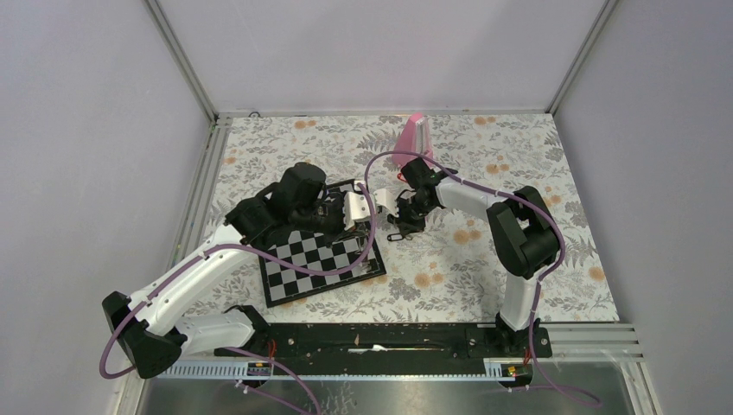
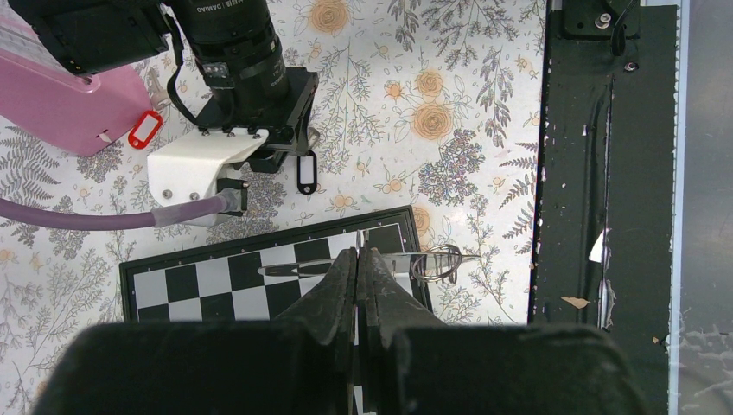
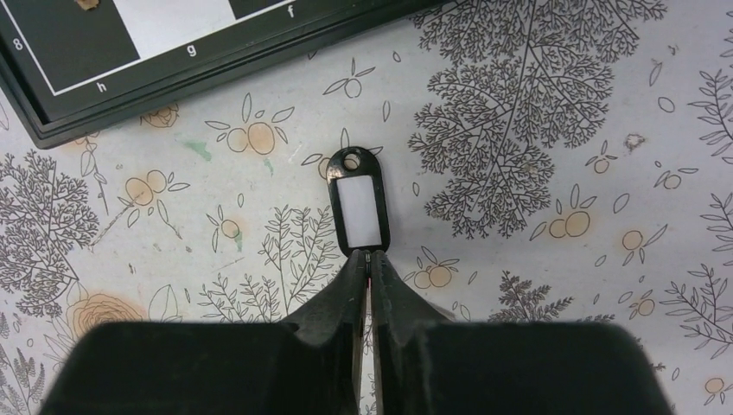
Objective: Put the keys on the keyring
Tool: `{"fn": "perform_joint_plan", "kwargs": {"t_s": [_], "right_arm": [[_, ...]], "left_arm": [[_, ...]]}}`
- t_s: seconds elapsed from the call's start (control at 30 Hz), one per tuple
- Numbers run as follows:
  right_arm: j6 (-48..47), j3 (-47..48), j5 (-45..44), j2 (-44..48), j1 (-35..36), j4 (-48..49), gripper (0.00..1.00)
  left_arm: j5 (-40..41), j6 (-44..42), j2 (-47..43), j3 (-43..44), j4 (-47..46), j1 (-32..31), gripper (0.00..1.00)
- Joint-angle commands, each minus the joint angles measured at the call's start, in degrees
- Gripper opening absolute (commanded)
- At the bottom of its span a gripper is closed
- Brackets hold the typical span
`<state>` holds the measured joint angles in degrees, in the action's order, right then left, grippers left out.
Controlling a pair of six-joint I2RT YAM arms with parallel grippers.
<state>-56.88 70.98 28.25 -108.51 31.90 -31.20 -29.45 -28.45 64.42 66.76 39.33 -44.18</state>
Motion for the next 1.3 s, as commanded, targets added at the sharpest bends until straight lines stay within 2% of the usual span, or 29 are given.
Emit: {"fn": "perform_joint_plan", "kwargs": {"t_s": [0.0, 0.17, 0.33, 0.5, 1.27], "right_arm": [[3.27, 2.23, -0.34, 0.83, 0.47, -0.28, 0.09], [5.23, 2.00, -0.45, 1.14, 0.53, -0.21, 0.10], [5.29, 1.15, -1.19, 1.46, 0.48, -0.25, 0.26], [4.90, 0.62, -2.07, 1.33, 0.52, -0.18, 0.32], [4.41, -0.74, -3.94, 0.30, 0.53, 0.42, 0.29]], "left_arm": [[-1.87, 0.00, -1.11, 0.86, -2.68, 0.24, 0.00], [-2.04, -0.01, -1.05, 0.91, -2.68, 0.30, 0.00], [-2.03, 0.00, -1.03, 0.87, -2.68, 0.31, 0.00], [-2.14, -0.04, -0.97, 0.98, -2.68, 0.26, 0.00], [-2.08, -0.10, -1.26, 0.50, -2.68, 0.30, 0.00]]}}
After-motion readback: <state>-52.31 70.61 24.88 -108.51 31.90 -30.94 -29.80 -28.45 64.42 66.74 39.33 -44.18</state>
